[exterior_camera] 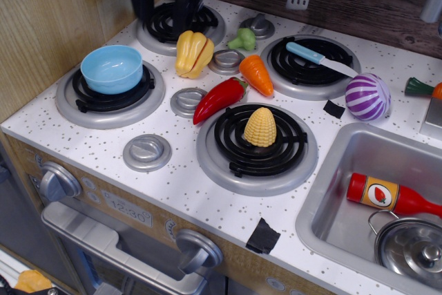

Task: Put corn into bowl

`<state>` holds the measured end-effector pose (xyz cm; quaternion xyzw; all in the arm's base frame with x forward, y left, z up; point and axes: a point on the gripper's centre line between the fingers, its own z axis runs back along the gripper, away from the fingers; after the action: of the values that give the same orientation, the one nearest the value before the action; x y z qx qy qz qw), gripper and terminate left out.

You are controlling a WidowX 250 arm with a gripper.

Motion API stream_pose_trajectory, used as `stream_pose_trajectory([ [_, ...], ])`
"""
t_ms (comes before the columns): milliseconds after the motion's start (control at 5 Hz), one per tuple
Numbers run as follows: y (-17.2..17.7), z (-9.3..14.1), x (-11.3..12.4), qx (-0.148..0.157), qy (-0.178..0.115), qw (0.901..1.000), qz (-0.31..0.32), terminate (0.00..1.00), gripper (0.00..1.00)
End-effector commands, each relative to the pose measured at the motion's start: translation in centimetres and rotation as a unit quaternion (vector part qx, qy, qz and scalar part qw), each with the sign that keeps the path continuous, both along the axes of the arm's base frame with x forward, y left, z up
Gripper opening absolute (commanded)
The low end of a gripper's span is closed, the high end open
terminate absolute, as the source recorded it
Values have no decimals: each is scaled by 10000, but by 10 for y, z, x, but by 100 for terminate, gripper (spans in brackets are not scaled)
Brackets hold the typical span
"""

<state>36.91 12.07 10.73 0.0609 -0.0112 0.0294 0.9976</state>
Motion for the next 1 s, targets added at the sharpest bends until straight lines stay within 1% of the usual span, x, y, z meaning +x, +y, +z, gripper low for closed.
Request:
stream_pose_trajectory([
  [0,-32,57,-17,282,-527,9981,143,0,100],
  [200,-80,47,-29,11,-609,9981,113,0,100],
  [400,-119,29,-31,11,-585,9982,113,0,100],
  [600,-139,6,-27,-91,-604,9981,56,0,100],
  [800,-148,-17,-27,-230,-702,9973,6,0,100],
])
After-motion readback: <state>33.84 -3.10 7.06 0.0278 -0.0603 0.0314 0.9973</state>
